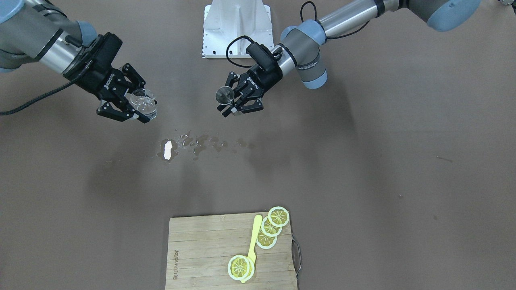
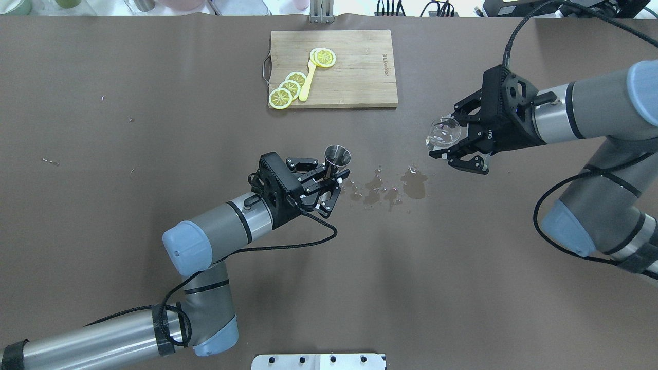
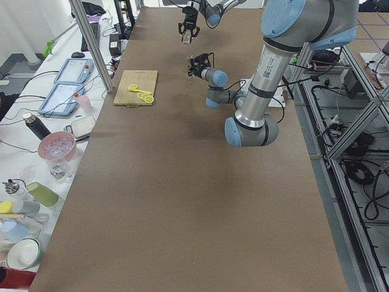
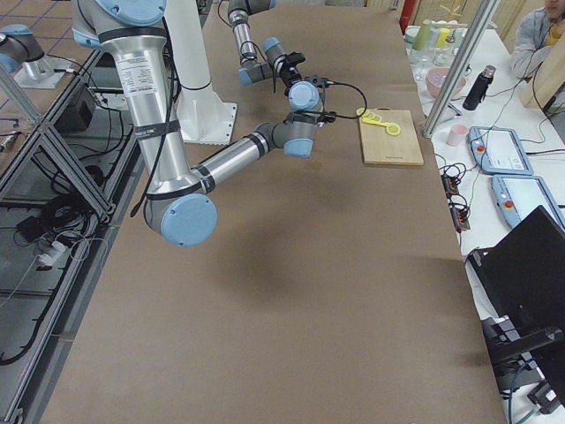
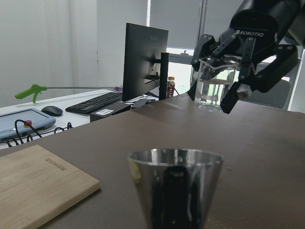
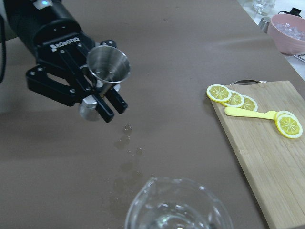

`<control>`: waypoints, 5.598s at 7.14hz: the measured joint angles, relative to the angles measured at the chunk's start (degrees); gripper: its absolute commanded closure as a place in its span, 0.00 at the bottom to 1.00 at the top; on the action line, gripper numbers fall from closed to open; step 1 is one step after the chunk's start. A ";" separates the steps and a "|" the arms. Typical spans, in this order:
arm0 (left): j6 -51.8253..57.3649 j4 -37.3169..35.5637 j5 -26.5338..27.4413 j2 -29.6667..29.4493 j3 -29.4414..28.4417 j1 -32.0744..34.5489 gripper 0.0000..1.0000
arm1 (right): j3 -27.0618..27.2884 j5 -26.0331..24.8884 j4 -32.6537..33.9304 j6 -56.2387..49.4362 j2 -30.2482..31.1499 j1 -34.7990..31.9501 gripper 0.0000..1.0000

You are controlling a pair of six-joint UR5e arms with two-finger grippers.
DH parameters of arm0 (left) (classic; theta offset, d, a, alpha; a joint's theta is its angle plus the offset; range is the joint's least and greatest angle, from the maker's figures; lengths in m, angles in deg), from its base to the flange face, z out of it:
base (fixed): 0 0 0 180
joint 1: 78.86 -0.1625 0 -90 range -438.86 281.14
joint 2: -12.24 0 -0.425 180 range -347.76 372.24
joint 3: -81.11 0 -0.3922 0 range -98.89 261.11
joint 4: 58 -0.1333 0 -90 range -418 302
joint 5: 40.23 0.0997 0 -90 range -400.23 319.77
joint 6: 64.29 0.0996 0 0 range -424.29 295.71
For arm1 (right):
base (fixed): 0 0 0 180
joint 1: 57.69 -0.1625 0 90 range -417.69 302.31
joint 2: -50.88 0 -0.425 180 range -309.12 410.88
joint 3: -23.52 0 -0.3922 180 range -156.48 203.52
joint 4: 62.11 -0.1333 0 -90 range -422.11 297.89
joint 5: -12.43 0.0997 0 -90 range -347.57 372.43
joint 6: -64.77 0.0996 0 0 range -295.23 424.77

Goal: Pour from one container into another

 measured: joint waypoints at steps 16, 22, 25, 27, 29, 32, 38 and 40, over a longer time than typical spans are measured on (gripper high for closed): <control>2.97 4.59 2.53 -1.52 -4.78 -3.23 1.00 | 4.82 -10.59 41.61 -18.70 -15.62 8.47 1.00; 3.16 4.51 2.59 -1.65 -5.00 -3.29 1.00 | 7.16 -11.71 49.08 -23.43 -17.32 10.86 1.00; 3.17 4.54 2.55 -1.62 -5.05 -3.29 1.00 | 6.06 -12.60 50.67 -23.43 -19.23 12.17 1.00; 3.17 4.55 2.57 -1.52 -5.09 -3.29 1.00 | 5.88 -14.12 52.26 -23.78 -19.87 12.95 1.00; 3.19 4.55 2.57 -1.43 -5.11 -3.29 1.00 | 5.80 -15.49 54.21 -24.62 -20.67 13.13 1.00; 3.18 4.61 2.50 -1.25 -5.11 -3.29 1.00 | 5.71 -17.05 56.30 -24.89 -21.43 13.46 1.00; 3.17 4.55 2.49 -1.22 -5.11 -3.29 1.00 | 2.26 -19.02 59.75 -24.92 -25.15 13.72 1.00; 3.19 4.55 2.52 -1.22 -5.11 -3.29 1.00 | 2.37 -20.12 61.44 -24.92 -25.45 13.74 1.00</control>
